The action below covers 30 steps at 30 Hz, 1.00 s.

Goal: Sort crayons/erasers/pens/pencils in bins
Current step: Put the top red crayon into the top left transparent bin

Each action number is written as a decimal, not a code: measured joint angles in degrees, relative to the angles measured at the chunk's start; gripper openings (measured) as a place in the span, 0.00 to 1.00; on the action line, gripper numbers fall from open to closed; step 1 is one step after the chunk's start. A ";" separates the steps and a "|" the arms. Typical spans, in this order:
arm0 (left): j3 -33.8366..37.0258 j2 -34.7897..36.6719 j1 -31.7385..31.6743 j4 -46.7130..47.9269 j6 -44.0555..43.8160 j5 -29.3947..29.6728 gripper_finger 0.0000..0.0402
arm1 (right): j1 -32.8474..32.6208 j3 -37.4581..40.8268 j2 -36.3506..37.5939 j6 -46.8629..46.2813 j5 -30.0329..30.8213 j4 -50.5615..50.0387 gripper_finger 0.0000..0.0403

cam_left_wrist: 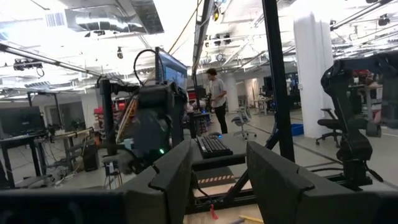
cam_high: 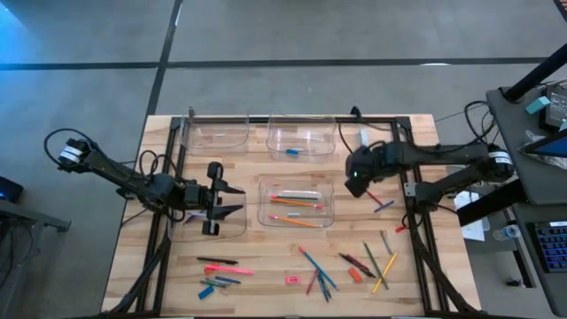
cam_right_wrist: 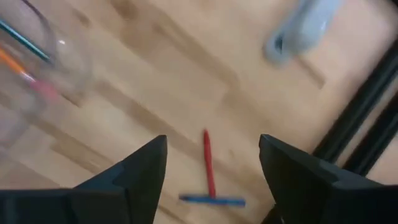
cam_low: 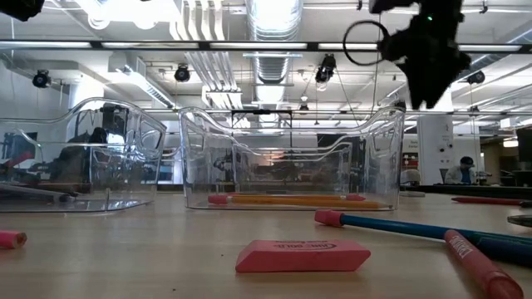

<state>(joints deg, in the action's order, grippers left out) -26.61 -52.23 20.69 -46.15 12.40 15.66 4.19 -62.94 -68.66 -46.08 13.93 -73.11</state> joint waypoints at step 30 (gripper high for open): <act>0.00 -0.15 -0.04 0.03 -0.04 0.00 0.35 | 7.04 33.52 0.42 -5.13 -11.99 29.27 0.49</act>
<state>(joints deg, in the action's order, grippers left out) -26.61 -52.38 20.64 -46.12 12.36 15.66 11.23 -29.41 -68.25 -51.21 1.94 -43.84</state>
